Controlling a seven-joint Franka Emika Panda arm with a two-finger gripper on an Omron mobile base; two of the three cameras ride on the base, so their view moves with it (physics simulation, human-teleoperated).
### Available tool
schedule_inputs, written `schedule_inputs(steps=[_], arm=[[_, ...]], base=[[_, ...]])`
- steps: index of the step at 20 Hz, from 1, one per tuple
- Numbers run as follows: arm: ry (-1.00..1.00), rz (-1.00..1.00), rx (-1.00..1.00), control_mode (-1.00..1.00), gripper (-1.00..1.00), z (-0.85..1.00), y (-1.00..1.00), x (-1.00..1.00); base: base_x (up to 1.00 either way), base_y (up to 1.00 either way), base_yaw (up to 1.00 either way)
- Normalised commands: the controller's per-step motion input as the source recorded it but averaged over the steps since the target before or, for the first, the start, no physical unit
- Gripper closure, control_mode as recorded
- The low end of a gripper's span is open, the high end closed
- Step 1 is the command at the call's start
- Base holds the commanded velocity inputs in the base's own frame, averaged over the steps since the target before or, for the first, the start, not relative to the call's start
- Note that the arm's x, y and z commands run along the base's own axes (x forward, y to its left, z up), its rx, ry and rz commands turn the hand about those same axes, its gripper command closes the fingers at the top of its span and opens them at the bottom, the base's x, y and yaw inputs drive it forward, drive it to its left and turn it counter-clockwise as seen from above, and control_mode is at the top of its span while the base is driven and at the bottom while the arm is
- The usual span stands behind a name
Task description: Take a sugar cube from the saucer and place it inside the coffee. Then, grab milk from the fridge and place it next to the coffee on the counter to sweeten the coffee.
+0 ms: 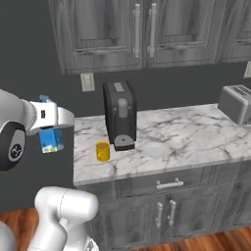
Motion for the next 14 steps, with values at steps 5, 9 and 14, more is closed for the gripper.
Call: schedule_inputs(steps=[5,9,14], arm=[[0.0,-0.31,0.0,-1.0,1.0,-0.18,0.67,0.09],[0.0,-0.63,0.0,-1.0,1.0,-0.28,0.98,0.18],[0.0,-0.59,0.04,-1.0,1.0,-0.3,0.36,0.43]], base=[[0.0,0.11,-0.05],[0.0,0.0,0.0],[0.0,0.0,0.0]])
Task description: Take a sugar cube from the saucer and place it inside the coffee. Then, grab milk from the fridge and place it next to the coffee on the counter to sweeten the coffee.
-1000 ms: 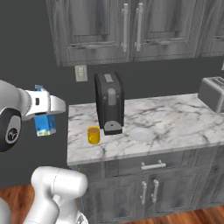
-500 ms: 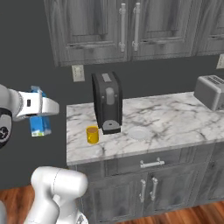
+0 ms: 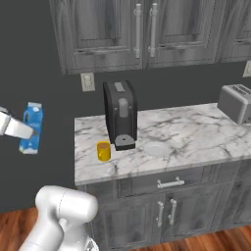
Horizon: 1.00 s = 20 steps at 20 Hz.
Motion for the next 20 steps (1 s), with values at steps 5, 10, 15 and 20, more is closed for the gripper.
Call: schedule_inputs(steps=[5,10,15,20], arm=[[-0.01,-0.43,0.1,-1.0,1.0,-0.43,0.0,0.73],[-0.12,-0.26,0.0,-1.0,1.0,-0.37,0.13,0.63],[-0.34,-0.22,-0.05,-1.0,1.0,-0.45,0.01,0.22],[-0.07,-0.09,-0.05,-1.0,1.0,-0.47,-0.22,0.16]], base=[[0.0,0.0,0.0],[0.0,0.0,0.0],[0.0,0.0,0.0],[0.0,0.0,0.0]])
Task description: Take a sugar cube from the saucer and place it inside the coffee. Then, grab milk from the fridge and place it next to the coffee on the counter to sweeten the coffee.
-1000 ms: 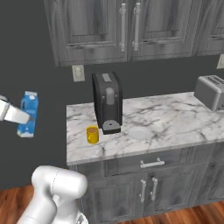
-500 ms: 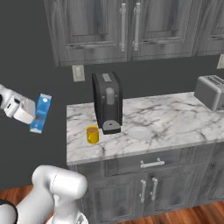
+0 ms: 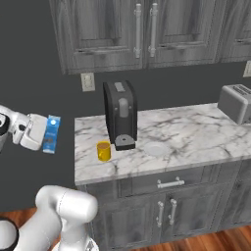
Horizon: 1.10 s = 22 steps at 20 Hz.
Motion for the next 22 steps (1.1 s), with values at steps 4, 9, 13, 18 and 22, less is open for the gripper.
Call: schedule_inputs(steps=[4,9,13,18,22], arm=[[0.0,-0.13,0.0,-1.0,1.0,-0.27,-0.18,0.64],[-0.05,-0.12,0.0,-1.0,1.0,-0.17,-0.09,0.57],[0.0,-0.1,-0.09,-1.0,1.0,-0.53,0.0,0.52],[-0.02,-0.12,-0.11,-1.0,1.0,-0.47,0.0,0.51],[-0.01,-0.15,-0.05,-1.0,1.0,-0.09,0.0,0.47]], base=[[0.0,0.0,0.0],[0.0,0.0,0.0],[0.0,0.0,0.0],[0.0,0.0,0.0],[0.0,0.0,0.0]])
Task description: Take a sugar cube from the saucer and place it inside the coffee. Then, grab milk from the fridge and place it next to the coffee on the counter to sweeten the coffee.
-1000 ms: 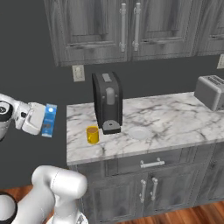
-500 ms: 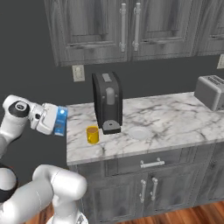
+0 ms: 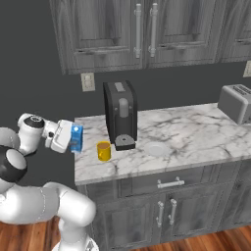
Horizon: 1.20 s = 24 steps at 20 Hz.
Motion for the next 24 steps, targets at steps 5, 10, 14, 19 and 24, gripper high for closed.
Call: schedule_inputs(steps=[5,10,14,19,24], arm=[[0.0,-0.13,-0.04,-1.0,1.0,-0.19,0.03,0.44],[0.0,-0.11,-0.05,-1.0,1.0,-0.26,0.23,0.37],[0.0,-0.11,-0.05,-1.0,1.0,-0.24,0.12,0.26],[-0.03,-0.03,-0.03,-1.0,1.0,-0.53,0.0,0.08],[-0.16,-0.02,-0.04,-1.0,1.0,-0.58,0.0,0.0]], base=[[0.0,0.0,0.0],[0.0,0.0,0.0],[0.0,0.0,0.0],[0.0,0.0,0.0],[0.0,0.0,0.0]])
